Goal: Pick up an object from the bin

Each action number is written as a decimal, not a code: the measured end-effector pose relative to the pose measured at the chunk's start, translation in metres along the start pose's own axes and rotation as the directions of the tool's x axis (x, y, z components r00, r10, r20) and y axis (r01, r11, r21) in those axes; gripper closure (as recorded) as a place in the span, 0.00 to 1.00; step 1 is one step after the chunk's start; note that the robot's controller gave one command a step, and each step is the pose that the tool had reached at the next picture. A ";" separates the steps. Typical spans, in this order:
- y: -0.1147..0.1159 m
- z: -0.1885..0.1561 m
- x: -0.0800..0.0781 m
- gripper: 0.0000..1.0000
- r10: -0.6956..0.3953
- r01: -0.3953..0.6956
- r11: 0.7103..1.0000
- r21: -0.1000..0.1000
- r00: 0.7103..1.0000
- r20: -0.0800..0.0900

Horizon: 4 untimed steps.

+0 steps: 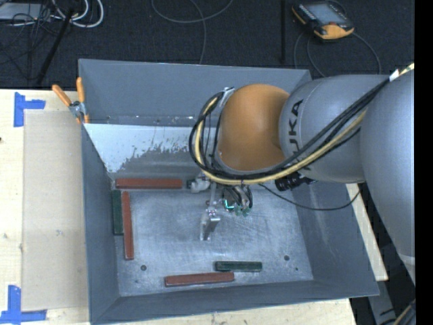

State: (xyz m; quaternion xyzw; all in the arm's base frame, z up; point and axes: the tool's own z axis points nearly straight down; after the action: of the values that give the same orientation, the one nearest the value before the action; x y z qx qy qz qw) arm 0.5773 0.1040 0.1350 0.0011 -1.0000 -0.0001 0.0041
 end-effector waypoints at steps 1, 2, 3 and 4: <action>0.000 -0.004 -0.002 0.00 0.002 -0.002 1.000 -0.001 1.000 0.007; -0.013 -0.003 0.036 0.00 -0.048 0.048 0.999 0.000 0.999 0.008; 0.000 0.023 0.068 0.00 -0.075 0.075 0.997 0.001 0.997 0.009; -0.027 0.060 0.087 1.00 -0.279 0.279 0.960 0.002 0.960 0.024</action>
Offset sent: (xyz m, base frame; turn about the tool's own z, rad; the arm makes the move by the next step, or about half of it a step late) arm -0.0639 -0.0232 0.0037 -0.0812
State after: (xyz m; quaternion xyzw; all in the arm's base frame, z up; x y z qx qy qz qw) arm 0.4902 0.0764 0.0758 0.1422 -0.9898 -0.0014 -0.0081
